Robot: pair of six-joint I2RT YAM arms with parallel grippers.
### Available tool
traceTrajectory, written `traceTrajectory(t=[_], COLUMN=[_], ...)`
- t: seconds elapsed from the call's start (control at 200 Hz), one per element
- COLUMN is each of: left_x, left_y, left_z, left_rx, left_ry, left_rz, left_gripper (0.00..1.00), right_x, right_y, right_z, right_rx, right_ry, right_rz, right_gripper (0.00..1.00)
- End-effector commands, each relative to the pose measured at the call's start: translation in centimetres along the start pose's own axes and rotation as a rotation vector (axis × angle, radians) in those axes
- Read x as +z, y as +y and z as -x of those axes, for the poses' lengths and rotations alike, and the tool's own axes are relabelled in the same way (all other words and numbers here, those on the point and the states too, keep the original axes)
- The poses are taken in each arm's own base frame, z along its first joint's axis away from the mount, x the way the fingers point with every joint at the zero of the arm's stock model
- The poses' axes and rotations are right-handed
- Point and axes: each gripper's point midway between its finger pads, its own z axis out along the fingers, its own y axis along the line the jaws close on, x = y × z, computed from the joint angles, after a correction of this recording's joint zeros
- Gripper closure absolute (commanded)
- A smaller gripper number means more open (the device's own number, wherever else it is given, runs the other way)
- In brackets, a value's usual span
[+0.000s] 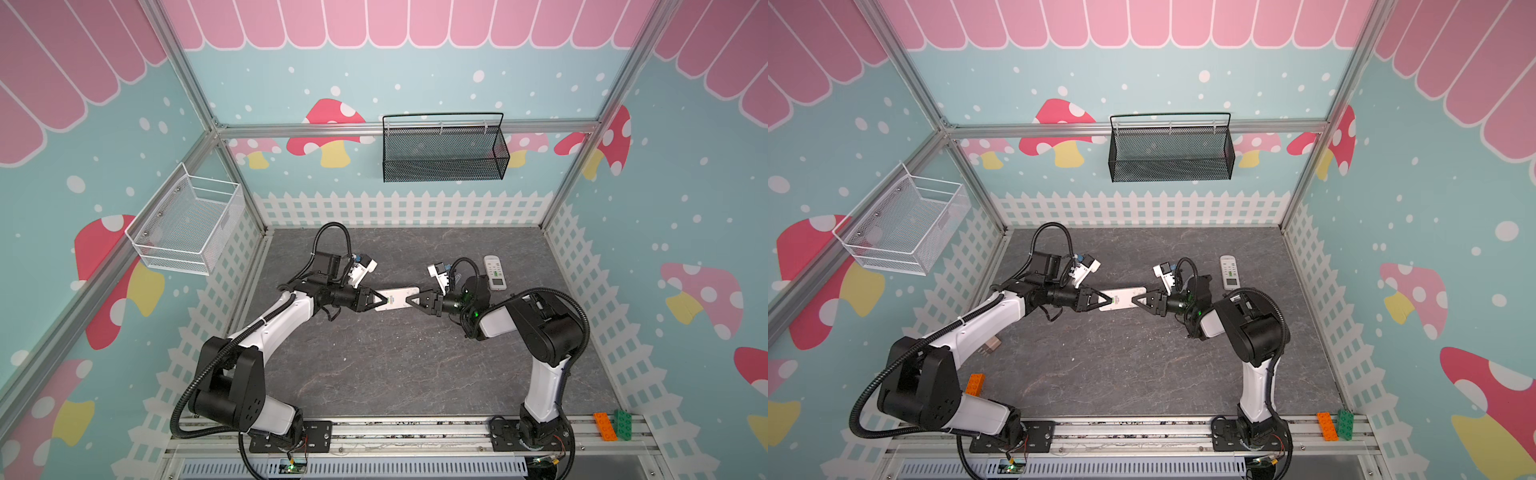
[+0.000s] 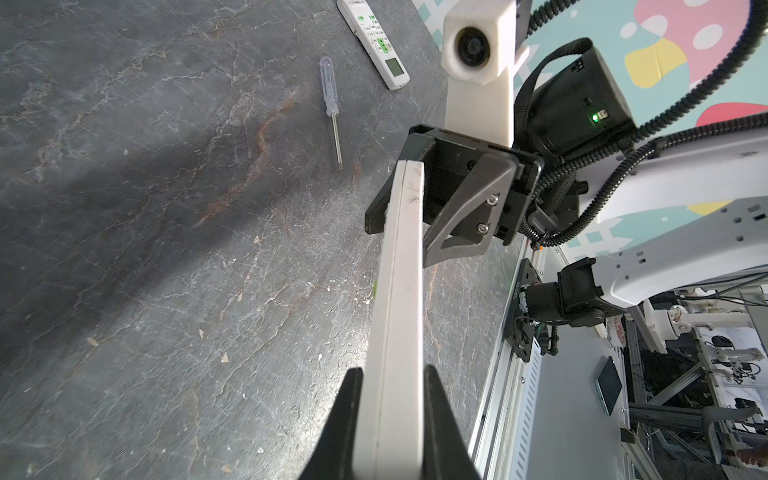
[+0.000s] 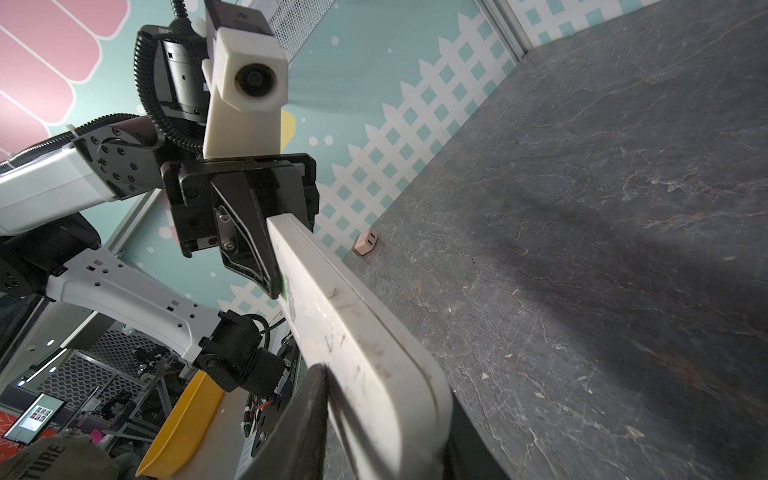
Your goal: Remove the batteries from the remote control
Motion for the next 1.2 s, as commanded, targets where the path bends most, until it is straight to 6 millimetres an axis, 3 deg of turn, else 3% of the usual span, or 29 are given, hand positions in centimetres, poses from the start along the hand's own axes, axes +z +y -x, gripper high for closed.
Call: traceTrajectory(t=[0.0, 0.1, 0.265, 0.445, 0.595, 0.675, 0.781, 0.976, 1.196], left_x=[0.0, 0.0, 0.0, 0.2, 0.2, 0.3, 0.4, 0.5, 0.7], left_y=[-0.8, -0.6, -0.3, -0.4, -0.3, -0.5, -0.5, -0.5, -0.1], left_z=[0.8, 0.8, 0.8, 0.7, 0.7, 0.7, 0.6, 0.7, 0.6], left_rx=[0.013, 0.005, 0.006, 0.001, -0.009, -0.002, -0.008, -0.001, -0.006], left_ry=[-0.012, -0.01, -0.011, -0.005, -0.001, 0.0, 0.001, 0.003, 0.007], left_rz=[-0.014, -0.002, 0.013, 0.011, 0.012, 0.002, -0.002, -0.005, 0.013], left_gripper=[1.0, 1.0, 1.0, 1.0, 1.0, 1.0, 1.0, 1.0, 1.0], right_x=[-0.9, -1.0, -1.8, -1.9, -1.7, -1.6, -1.4, -0.8, -0.6], right_y=[-3.9, -4.5, -5.5, -4.8, -4.6, -4.4, -4.5, -3.4, -3.2], right_z=[0.0, -0.2, -0.8, -0.4, -0.2, 0.0, 0.0, 0.4, 0.0], right_rx=[0.068, 0.083, 0.097, 0.087, 0.103, 0.089, 0.1, 0.074, 0.083], right_ry=[-0.06, -0.063, -0.069, -0.077, -0.078, -0.077, -0.069, -0.059, -0.042], right_rz=[-0.167, -0.189, -0.242, -0.235, -0.223, -0.215, -0.205, -0.164, -0.155], right_gripper=[0.72, 0.79, 0.63, 0.62, 0.53, 0.54, 0.67, 0.47, 0.42])
